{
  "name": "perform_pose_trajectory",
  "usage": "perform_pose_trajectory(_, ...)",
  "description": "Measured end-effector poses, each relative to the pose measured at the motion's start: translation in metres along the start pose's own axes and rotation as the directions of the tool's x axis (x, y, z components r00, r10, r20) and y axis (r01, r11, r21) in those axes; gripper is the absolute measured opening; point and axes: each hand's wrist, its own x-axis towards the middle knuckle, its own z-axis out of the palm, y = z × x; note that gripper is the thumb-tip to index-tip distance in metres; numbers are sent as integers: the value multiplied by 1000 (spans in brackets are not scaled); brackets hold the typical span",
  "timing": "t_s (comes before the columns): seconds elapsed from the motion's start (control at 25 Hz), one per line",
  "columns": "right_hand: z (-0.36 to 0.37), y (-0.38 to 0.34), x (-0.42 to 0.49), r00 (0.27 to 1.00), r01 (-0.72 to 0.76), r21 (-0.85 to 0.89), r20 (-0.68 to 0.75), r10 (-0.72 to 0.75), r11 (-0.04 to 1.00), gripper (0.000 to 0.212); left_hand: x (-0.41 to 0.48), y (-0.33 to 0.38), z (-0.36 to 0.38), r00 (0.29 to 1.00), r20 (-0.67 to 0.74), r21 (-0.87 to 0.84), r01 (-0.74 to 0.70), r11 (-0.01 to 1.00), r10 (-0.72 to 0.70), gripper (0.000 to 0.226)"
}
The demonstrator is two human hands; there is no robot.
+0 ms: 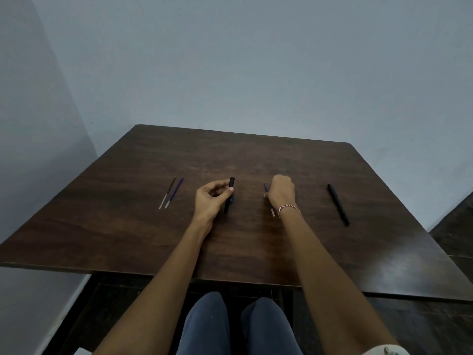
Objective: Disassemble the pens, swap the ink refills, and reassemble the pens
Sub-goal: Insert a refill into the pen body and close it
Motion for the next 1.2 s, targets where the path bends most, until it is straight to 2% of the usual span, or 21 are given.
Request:
perform_pose_trajectory(0.16,4,-1,1,998,-64,62,-3,64,996,18,-2,2,-1,999,47,29,-2,1000,0,22)
perform_pose_trajectory(0.24,5,1,4,986,-163,206,71,152,965,21,-3,3,-1,997,73,56,-11,998,7,22)
perform_pose_trajectory(0.28,5,2,6,972,-230,344,133,195,911,20,-3,3,-2,997,80,69,-19,997,13,22)
perform_pose_trajectory(0.32,5,2,7,952,-302,521,212,221,798,16,-4,4,-2,996,85,75,-27,997,20,21)
perform_pose_trajectory(0.36,3,0,5,930,-367,682,295,221,633,10,-4,4,-1,996,89,77,-35,996,28,21)
perform_pose_trajectory(0.44,-3,-5,-2,918,-396,860,365,153,322,2,-4,5,-1,994,101,76,-57,995,50,22)
perform_pose_trajectory(0.48,-6,-7,-5,928,-370,904,351,121,215,3,-4,4,-1,993,104,77,-70,995,62,23)
perform_pose_trajectory(0.56,-13,-12,-9,955,-289,956,284,84,55,6,-4,4,-1,991,108,80,-86,993,77,24)
perform_pose_trajectory(0.64,-19,-19,-14,976,-200,979,203,85,-44,10,-5,5,0,990,113,71,-93,993,85,26)
perform_pose_trajectory(0.72,-21,-26,-19,989,-104,993,110,103,-64,14,-6,5,0,989,116,54,-96,994,89,26)
perform_pose_trajectory(0.84,-20,-32,-25,987,33,999,-29,160,-23,21,-6,6,0,990,119,45,-79,996,73,26)
perform_pose_trajectory(1.04,-16,-31,-29,966,150,988,-151,211,24,23,-6,5,0,989,132,38,-74,997,68,26)
perform_pose_trajectory(1.2,-12,-32,-33,959,221,963,-244,146,156,19,-5,2,-2,988,133,72,-84,994,74,26)
